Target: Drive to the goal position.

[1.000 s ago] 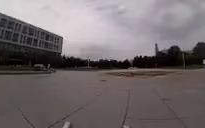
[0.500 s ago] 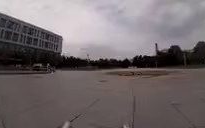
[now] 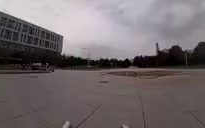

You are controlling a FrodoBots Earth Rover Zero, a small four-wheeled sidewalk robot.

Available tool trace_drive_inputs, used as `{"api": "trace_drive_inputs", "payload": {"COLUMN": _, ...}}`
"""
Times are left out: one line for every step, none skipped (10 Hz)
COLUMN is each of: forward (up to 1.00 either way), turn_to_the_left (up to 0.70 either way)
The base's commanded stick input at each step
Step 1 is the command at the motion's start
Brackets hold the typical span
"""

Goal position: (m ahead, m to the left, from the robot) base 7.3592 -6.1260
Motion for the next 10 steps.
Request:
{"api": "trace_drive_inputs", "payload": {"forward": 0.7, "turn_to_the_left": 0.02}}
{"api": "trace_drive_inputs", "payload": {"forward": 0.7, "turn_to_the_left": 0.01}}
{"api": "trace_drive_inputs", "payload": {"forward": 0.7, "turn_to_the_left": 0.0}}
{"api": "trace_drive_inputs", "payload": {"forward": 0.7, "turn_to_the_left": 0.0}}
{"api": "trace_drive_inputs", "payload": {"forward": 0.7, "turn_to_the_left": 0.0}}
{"api": "trace_drive_inputs", "payload": {"forward": 0.7, "turn_to_the_left": 0.0}}
{"api": "trace_drive_inputs", "payload": {"forward": 0.7, "turn_to_the_left": 0.0}}
{"api": "trace_drive_inputs", "payload": {"forward": 0.7, "turn_to_the_left": 0.0}}
{"api": "trace_drive_inputs", "payload": {"forward": 0.7, "turn_to_the_left": 0.0}}
{"api": "trace_drive_inputs", "payload": {"forward": 0.7, "turn_to_the_left": 0.0}}
